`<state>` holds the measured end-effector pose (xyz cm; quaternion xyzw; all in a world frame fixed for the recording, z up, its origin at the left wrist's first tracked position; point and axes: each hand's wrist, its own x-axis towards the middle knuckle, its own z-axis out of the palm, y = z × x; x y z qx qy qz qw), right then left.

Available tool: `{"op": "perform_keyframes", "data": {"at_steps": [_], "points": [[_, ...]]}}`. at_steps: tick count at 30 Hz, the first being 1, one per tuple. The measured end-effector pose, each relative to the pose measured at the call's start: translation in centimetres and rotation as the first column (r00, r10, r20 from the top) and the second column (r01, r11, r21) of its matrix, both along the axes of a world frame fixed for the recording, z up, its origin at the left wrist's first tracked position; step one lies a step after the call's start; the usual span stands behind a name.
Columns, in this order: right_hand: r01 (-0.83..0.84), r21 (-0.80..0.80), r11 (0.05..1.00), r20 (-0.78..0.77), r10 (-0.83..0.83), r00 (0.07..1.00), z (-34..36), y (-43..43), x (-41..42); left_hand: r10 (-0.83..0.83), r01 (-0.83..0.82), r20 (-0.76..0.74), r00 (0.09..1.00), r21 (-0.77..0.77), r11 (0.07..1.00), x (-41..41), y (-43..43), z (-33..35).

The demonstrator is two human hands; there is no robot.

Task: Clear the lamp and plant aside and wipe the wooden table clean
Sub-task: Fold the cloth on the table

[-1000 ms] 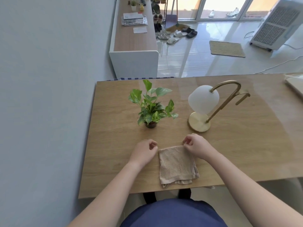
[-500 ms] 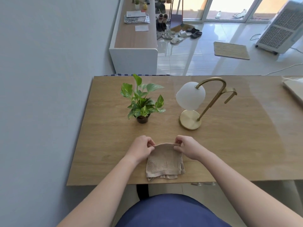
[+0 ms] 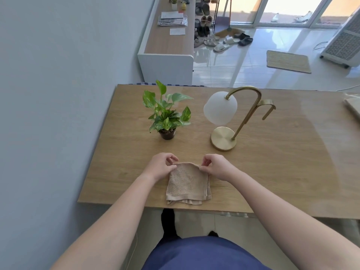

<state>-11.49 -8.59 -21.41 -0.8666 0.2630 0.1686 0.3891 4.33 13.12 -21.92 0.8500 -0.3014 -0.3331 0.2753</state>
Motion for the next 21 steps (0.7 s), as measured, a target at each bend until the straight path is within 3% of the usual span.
{"op": "perform_keyframes", "data": {"at_steps": [6,21], "points": [[-0.016,-0.039,0.999,-0.051,0.014,0.999,-0.5,-0.3,0.7,-0.061,0.060,0.035,0.998,0.038,0.998,0.6,-0.3,-0.7],[-0.070,-0.028,0.997,-0.185,0.064,0.981,0.7,-1.4,2.0,-0.246,0.249,-0.038,0.969,0.111,0.962,3.3,-1.3,-0.7]]}}
